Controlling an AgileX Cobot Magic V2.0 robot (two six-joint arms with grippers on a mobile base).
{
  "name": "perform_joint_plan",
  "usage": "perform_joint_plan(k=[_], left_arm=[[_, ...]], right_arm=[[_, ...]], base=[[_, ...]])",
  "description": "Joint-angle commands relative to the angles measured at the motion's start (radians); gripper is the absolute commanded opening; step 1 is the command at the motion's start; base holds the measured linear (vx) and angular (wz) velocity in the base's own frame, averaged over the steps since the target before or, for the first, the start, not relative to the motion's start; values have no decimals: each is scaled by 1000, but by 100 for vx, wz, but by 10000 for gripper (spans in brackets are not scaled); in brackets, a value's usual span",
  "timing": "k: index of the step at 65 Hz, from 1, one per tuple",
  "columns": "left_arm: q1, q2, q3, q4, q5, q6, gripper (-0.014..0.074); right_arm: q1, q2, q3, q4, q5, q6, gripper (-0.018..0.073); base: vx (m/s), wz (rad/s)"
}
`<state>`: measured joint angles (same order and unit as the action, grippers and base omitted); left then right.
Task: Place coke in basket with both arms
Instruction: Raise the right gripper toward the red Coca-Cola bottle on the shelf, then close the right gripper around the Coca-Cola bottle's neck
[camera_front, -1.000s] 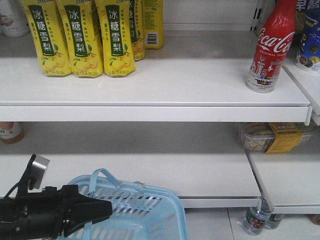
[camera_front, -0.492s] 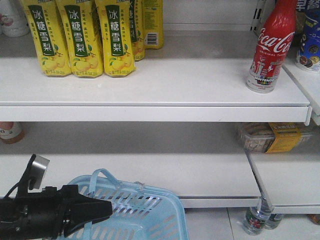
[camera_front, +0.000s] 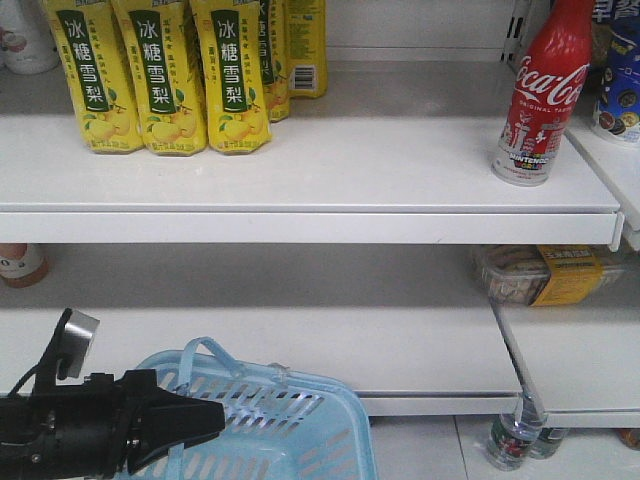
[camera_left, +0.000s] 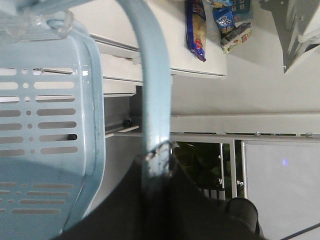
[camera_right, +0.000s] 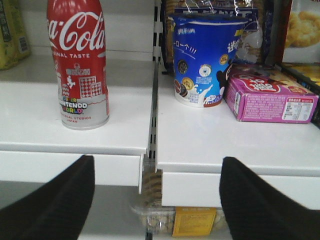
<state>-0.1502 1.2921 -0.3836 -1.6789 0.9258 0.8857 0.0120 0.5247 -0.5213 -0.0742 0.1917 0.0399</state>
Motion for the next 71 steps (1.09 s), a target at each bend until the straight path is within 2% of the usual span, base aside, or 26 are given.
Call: perform_joint_plan(k=[1,8,17,28,35,71], left_arm=[[-3,-25,-23,-95,70,6,-6],[-3,-25,-23,-95,70,6,-6],[-3,-25,-23,-95,70,6,-6],[-3,-25,-23,-95,70,6,-6],[-3,-25,-23,-95,70,6,-6],[-3,-25,-23,-95,70,6,-6]], right_arm=[[0,9,-37,23,-133,-4,518],[0,16,-42,30,-192,-4,518],[14,53,-100,26,-192,-9,518],[135,153,-213,-10,-192,-12,518],[201,232,-279,-38,-237,-12,518],[208,625,-594,-12,-257,-4,518]], base=[[0,0],[0,0],[0,0],[0,0],[0,0],[0,0]])
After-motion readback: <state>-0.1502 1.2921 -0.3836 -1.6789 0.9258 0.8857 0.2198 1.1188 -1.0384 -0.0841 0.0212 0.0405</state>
